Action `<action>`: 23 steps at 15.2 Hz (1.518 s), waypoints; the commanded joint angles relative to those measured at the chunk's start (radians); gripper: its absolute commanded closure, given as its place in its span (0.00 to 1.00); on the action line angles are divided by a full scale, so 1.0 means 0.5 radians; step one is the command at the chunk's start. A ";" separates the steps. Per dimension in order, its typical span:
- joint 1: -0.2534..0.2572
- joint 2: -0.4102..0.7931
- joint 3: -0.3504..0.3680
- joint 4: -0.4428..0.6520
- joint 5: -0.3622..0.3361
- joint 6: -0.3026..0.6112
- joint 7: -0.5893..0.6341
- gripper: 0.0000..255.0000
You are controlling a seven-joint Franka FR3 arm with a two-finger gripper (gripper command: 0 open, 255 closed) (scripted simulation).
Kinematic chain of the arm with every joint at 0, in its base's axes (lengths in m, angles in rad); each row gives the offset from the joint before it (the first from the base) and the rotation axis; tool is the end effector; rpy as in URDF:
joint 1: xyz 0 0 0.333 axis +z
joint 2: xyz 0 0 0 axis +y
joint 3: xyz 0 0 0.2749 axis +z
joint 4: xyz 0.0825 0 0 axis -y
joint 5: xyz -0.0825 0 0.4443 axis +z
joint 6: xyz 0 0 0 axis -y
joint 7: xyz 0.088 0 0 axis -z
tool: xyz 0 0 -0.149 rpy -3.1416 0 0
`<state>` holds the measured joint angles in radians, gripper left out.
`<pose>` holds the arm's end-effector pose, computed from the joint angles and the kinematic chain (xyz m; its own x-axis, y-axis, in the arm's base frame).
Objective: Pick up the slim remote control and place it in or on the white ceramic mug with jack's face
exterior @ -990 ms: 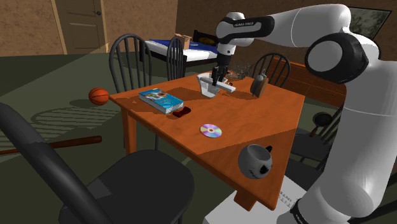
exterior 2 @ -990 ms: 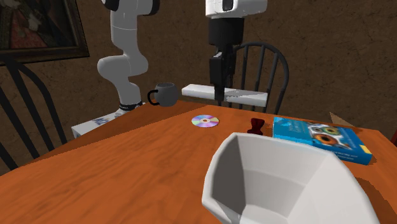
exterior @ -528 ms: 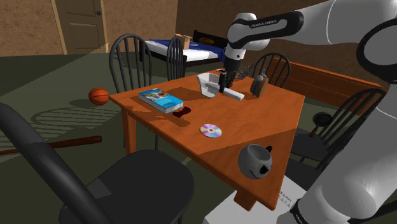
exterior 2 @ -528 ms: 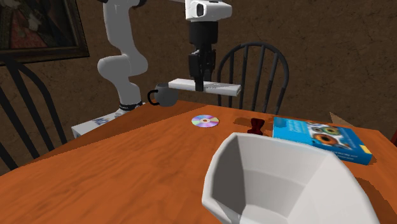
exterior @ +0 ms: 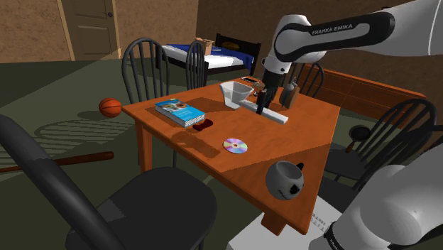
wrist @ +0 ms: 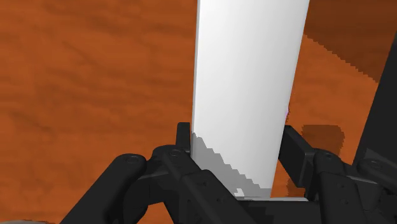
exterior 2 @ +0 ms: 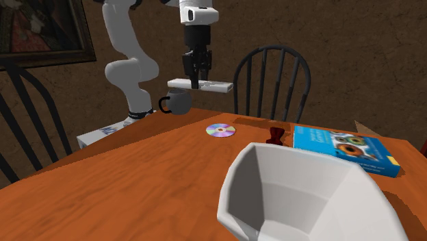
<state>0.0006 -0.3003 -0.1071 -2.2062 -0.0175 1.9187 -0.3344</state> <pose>0.5310 -0.0584 0.4030 0.9716 0.2360 0.0156 0.2362 -0.9717 -0.0106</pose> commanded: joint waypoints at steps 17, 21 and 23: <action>0.125 -1.545 0.300 -1.005 0.135 -0.536 0.353 1.00; 0.141 -1.640 0.323 -1.121 0.157 -0.514 0.373 1.00; 0.143 -1.650 0.325 -1.179 0.160 -0.467 0.372 1.00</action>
<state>0.0706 -1.1202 0.0534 -2.7819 0.0602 1.6761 -0.1497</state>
